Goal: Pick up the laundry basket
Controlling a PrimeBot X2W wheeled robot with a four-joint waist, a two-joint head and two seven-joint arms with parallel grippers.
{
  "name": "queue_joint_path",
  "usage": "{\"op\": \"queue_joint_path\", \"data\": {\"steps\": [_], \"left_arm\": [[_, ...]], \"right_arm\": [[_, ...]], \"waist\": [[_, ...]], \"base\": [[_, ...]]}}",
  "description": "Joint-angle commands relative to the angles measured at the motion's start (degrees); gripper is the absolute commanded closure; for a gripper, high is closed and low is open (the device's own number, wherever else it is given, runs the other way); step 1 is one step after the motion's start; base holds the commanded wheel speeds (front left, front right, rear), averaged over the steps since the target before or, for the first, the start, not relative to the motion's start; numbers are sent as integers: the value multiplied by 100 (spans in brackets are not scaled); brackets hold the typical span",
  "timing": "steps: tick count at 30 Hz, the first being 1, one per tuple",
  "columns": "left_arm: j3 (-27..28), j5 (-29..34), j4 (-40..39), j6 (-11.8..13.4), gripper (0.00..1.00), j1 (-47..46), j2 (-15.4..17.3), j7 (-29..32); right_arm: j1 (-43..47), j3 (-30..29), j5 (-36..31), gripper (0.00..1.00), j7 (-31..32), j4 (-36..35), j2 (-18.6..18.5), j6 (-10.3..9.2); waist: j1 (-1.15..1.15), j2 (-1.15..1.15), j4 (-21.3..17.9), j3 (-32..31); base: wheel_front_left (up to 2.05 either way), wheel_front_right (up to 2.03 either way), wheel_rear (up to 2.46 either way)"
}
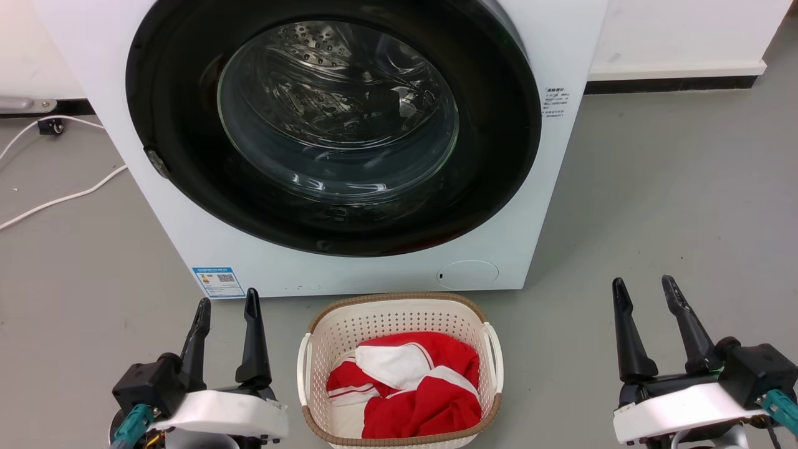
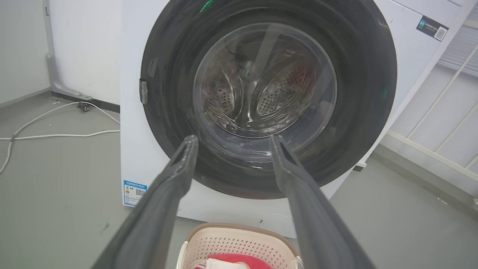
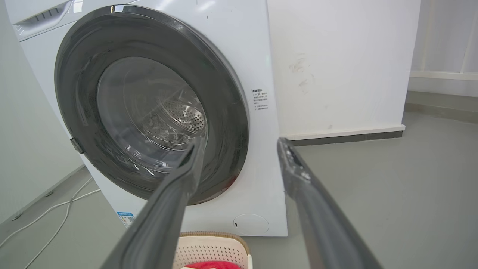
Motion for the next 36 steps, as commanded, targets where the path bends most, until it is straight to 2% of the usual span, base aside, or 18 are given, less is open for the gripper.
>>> {"op": "queue_joint_path", "data": {"steps": [1,25,36], "left_arm": [[-13,114,-58,27,0,40,19,-50],[-43,1233,-156,161,0,209,21,-317],[-56,1560,-159,248,0,281,21,-392]], "right_arm": [[56,9,-95,0,-42,-72,-26,0],[197,13,-1190,0,-316,-144,-29,-1],[233,-84,-1310,0,-379,-44,-29,-1]], "waist": [[0,0,0,0],[0,0,2,-3],[0,0,9,-23]], "base": [[0,0,0],[0,0,0],[0,0,0]]}}
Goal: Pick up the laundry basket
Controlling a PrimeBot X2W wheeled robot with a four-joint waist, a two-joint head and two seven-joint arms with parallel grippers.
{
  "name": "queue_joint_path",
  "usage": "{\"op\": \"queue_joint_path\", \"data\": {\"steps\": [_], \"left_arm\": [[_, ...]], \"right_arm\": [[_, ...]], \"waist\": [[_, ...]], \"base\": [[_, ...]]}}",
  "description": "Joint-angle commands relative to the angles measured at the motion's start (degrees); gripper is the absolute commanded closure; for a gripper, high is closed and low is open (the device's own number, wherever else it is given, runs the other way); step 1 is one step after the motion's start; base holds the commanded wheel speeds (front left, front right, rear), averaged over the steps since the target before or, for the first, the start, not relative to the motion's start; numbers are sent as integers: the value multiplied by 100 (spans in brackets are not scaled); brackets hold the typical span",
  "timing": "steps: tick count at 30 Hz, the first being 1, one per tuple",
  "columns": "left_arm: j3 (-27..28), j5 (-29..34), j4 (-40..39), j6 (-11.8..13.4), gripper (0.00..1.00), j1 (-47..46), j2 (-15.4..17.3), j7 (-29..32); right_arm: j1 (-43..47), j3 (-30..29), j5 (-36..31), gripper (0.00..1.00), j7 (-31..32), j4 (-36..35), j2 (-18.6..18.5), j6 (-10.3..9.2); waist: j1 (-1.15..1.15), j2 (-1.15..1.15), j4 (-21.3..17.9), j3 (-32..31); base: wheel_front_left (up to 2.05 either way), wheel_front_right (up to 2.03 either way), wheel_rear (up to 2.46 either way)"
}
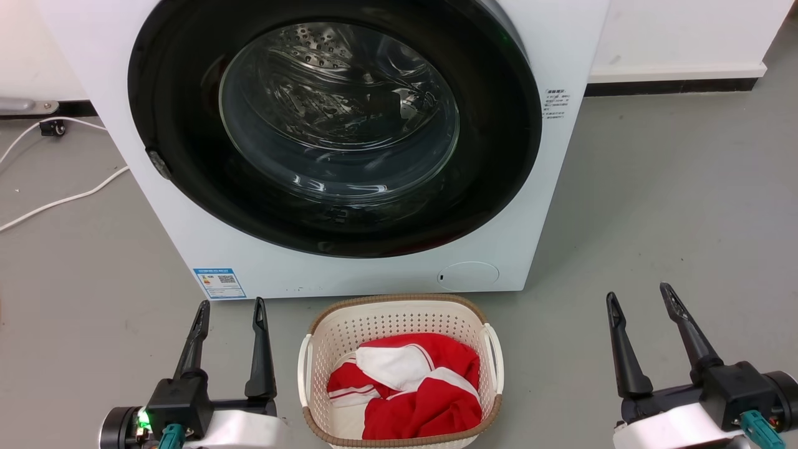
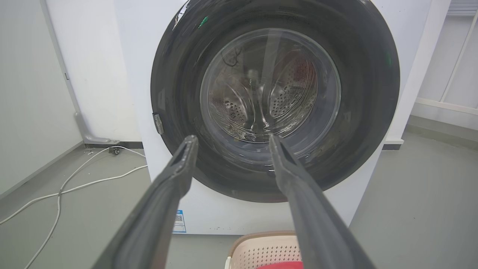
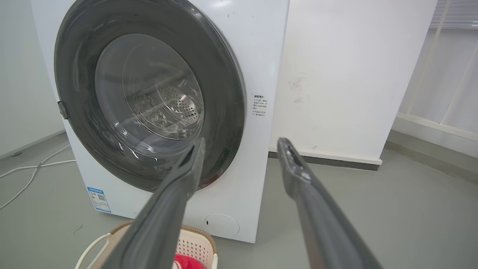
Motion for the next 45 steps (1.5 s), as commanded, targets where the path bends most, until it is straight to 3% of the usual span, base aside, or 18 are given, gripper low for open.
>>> {"op": "queue_joint_path", "data": {"steps": [1,33,38,45], "left_arm": [[7,26,-8,23,0,57,15,-30],[99,86,238,122,0,-100,13,-24],[258,145,508,14,0,-439,14,-24],[499,30,1373,-348,0,-1202,22,-24]], "right_arm": [[43,-13,3,0,-12,16,-23,-2],[-124,25,143,0,-12,204,-22,-2],[-465,220,29,0,-12,491,-21,-2],[-1244,438,-169,0,-12,1176,-19,-4]], "waist": [[0,0,0,-3],[0,0,10,111],[0,0,-1,394],[0,0,6,1036]], "base": [[0,0,0],[0,0,0],[0,0,0],[0,0,0]]}}
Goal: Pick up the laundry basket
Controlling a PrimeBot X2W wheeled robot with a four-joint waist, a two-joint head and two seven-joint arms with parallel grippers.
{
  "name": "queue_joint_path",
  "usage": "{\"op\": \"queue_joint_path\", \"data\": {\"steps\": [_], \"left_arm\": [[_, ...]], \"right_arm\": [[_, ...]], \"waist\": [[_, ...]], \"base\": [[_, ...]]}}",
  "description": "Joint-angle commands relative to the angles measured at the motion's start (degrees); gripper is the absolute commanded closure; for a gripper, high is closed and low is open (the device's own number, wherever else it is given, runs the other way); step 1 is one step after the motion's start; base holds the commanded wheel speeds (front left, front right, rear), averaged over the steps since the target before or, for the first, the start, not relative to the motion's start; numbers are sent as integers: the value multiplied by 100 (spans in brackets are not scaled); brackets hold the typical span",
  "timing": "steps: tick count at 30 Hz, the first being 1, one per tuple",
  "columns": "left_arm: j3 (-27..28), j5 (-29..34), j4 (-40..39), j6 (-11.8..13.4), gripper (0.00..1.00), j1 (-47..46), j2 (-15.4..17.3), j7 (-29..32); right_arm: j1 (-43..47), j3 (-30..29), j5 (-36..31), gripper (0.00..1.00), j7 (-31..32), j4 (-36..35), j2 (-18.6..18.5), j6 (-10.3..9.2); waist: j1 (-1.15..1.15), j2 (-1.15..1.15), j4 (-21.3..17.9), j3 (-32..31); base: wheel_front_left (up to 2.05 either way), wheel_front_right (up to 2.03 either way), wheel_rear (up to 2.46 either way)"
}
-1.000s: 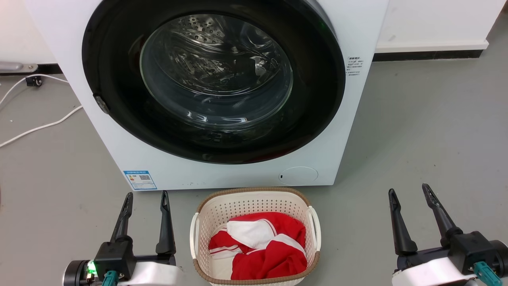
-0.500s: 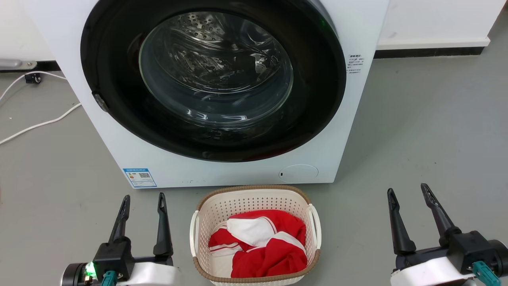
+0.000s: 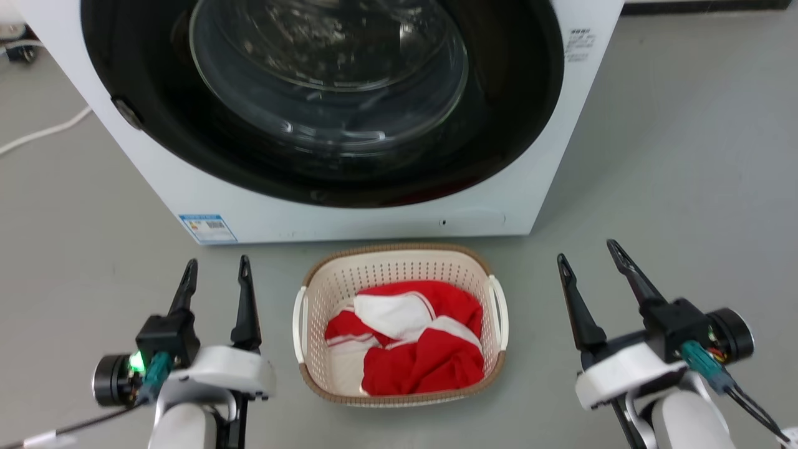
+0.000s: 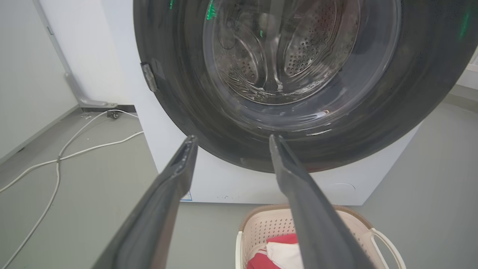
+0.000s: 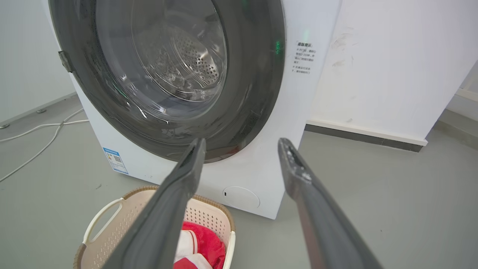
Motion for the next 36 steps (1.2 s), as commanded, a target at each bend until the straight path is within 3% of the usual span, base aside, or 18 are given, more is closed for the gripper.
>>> {"op": "queue_joint_path", "data": {"steps": [1,10,17,36], "left_arm": [[19,-7,72,-33,0,-78,21,-15],[107,134,1248,-327,0,-1335,219,-16],[56,225,2075,-413,0,-2195,366,-16],[-290,165,4584,-613,0,-3937,565,-16]], "right_arm": [[-130,18,-51,0,-10,68,-13,-6],[-1279,178,-318,0,-12,1008,-12,-6],[-2055,303,-536,0,-12,1796,-12,-6],[-3829,356,-869,0,-12,4296,-12,-6]], "waist": [[0,0,1,276],[0,0,-34,1380],[0,0,-42,2134],[0,0,3,3404]], "base": [[0,0,0],[0,0,0],[0,0,0],[0,0,0]]}}
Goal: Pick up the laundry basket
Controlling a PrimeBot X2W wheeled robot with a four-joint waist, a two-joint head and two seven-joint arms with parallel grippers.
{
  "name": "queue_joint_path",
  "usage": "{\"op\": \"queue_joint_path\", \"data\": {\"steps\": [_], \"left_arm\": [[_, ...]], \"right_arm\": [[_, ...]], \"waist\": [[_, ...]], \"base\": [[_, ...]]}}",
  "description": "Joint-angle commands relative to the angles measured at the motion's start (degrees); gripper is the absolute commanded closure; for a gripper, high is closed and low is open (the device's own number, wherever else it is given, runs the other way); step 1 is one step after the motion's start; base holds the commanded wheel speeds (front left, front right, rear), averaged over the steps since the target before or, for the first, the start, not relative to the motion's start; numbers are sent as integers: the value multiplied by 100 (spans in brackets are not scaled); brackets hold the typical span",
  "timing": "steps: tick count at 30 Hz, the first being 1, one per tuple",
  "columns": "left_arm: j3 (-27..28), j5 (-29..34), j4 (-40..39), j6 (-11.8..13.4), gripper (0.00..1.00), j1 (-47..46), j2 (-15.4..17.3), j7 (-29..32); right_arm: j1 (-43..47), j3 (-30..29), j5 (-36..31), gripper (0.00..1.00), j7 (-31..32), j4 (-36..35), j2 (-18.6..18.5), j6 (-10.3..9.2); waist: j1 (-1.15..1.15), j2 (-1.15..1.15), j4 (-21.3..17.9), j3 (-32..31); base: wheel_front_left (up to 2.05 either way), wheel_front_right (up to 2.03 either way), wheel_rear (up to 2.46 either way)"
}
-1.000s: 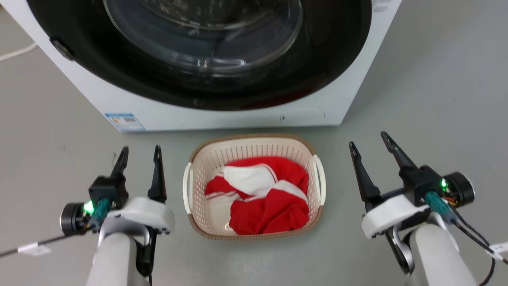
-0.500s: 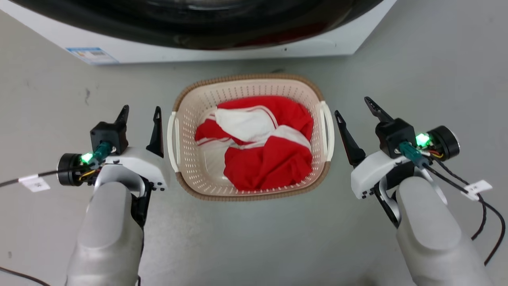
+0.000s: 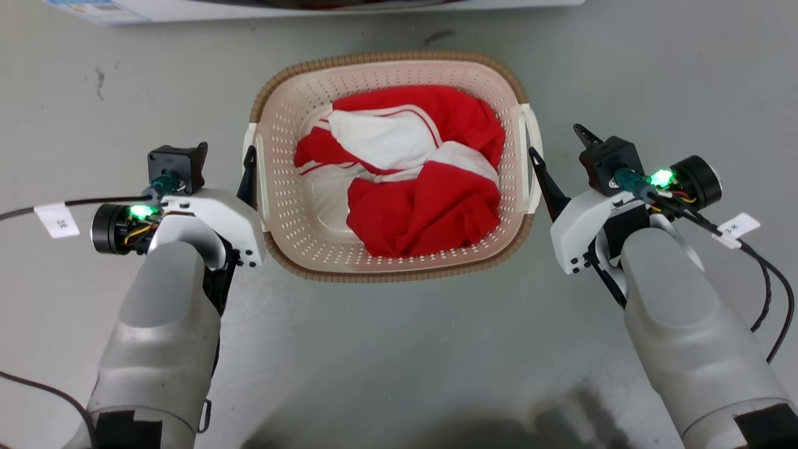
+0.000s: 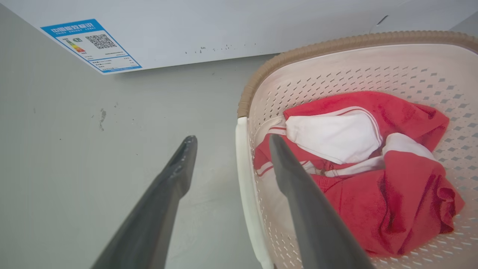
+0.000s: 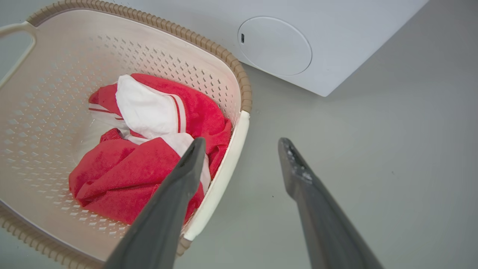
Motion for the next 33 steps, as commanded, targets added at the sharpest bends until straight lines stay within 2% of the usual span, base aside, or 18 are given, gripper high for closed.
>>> {"op": "queue_joint_path", "data": {"steps": [1,17,26,27,28,29,33], "left_arm": [[-55,-41,199,-31,0,-197,38,-16],[-452,-198,1087,-83,0,-841,10,-16],[-744,-391,1319,-87,0,-969,-40,-7],[-792,-412,1340,-87,20,-976,-49,38],[-831,-434,1350,-87,91,-984,-40,33],[-867,-464,1363,-86,100,-996,-40,28],[-1039,-576,1395,-79,100,-1010,-26,43]], "right_arm": [[-203,-20,-64,0,-12,198,-11,-6],[-909,97,19,0,-12,1324,-11,-6],[-1061,146,22,0,-11,1590,-12,-6],[-1079,155,30,58,-11,1610,-12,-6],[-1095,158,37,100,-11,1627,-13,-7],[-1108,166,45,100,-11,1647,-16,-8],[-1138,231,94,100,-12,1724,-33,-8]], "waist": [[-1,0,33,217],[-1,0,95,739],[-1,0,91,814],[-1,0,90,820],[-1,0,93,825],[-1,0,98,830],[-1,0,117,792]], "base": [[0,0,0],[0,0,0],[0,0,0],[0,0,0],[0,0,0],[0,0,0],[0,0,0]]}}
